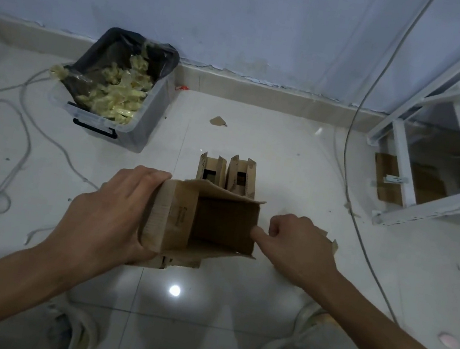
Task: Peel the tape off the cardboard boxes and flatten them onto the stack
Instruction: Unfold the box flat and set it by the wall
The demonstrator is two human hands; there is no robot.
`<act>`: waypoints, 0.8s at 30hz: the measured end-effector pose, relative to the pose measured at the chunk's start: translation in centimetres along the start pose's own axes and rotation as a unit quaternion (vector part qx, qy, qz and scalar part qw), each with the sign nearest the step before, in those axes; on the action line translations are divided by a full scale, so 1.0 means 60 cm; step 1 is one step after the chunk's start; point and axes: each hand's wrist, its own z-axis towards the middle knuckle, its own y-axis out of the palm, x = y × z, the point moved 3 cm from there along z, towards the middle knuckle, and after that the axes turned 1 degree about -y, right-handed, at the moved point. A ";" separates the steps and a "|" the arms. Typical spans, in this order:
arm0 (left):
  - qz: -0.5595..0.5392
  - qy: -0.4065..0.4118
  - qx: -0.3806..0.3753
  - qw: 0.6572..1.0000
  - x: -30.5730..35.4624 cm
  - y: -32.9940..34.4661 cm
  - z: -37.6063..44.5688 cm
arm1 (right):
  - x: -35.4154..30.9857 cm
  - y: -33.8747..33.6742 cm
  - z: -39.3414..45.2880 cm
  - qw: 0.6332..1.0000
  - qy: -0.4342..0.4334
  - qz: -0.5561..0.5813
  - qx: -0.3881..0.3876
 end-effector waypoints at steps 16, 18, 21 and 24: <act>0.077 0.018 0.036 0.996 0.002 -0.008 0.012 | -0.126 0.004 -0.014 0.955 -0.137 0.222 -0.141; 0.076 0.019 0.035 0.996 -0.005 -0.008 0.011 | -0.148 0.006 -0.018 0.934 -0.129 0.294 -0.159; 0.037 -0.015 0.015 0.999 -0.018 -0.007 0.011 | -0.169 0.013 -0.026 0.923 -0.141 0.334 -0.130; 0.038 -0.044 0.017 0.998 -0.036 -0.012 0.019 | -0.191 0.005 -0.027 0.914 -0.153 0.367 -0.084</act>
